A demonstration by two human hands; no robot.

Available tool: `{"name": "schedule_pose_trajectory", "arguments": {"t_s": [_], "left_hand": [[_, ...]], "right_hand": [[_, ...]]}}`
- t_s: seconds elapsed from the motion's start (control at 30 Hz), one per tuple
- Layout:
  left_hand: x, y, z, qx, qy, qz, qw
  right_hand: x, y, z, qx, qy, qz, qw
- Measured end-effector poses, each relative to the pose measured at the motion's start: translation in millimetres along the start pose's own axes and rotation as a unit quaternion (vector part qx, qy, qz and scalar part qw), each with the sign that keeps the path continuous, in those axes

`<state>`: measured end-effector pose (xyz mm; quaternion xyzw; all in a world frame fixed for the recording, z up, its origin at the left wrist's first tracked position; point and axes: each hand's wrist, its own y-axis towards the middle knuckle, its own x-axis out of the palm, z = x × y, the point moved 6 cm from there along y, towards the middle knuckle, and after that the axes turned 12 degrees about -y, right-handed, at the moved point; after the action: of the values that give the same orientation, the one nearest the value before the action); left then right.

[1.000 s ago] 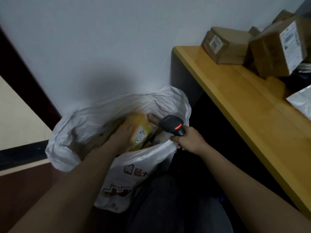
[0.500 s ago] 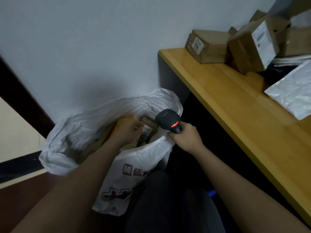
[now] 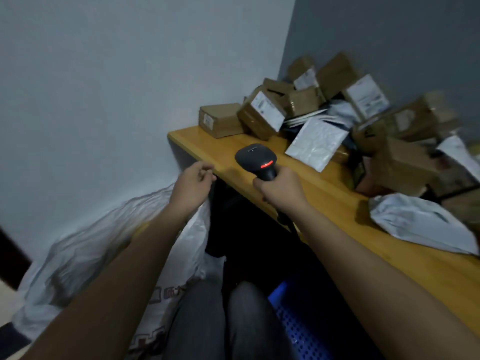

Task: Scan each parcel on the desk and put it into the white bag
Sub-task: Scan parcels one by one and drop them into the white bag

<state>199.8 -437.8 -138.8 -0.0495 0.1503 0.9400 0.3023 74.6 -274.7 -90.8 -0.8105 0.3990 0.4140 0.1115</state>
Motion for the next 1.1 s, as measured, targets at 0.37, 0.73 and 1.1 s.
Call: {"name": "schedule_pose_trajectory", "arguments": {"t_s": [0.37,0.73,1.1], "left_hand": [[209.9,-6.7,114.8,0.055,0.074,-0.238,0.967],[382.1,-77.6,131.6,0.186,0.287,-0.345,0.874],[378.5,-85.0,130.5,0.276,0.338,-0.321,0.841]], "right_hand": [[-193.5,-27.9,103.6,0.13,0.029,0.166,0.977],[-267.6,-100.2,228.3,0.24,0.042,0.207,0.947],[-266.8,-100.8,250.0,0.242,0.068,0.194,0.948]]}}
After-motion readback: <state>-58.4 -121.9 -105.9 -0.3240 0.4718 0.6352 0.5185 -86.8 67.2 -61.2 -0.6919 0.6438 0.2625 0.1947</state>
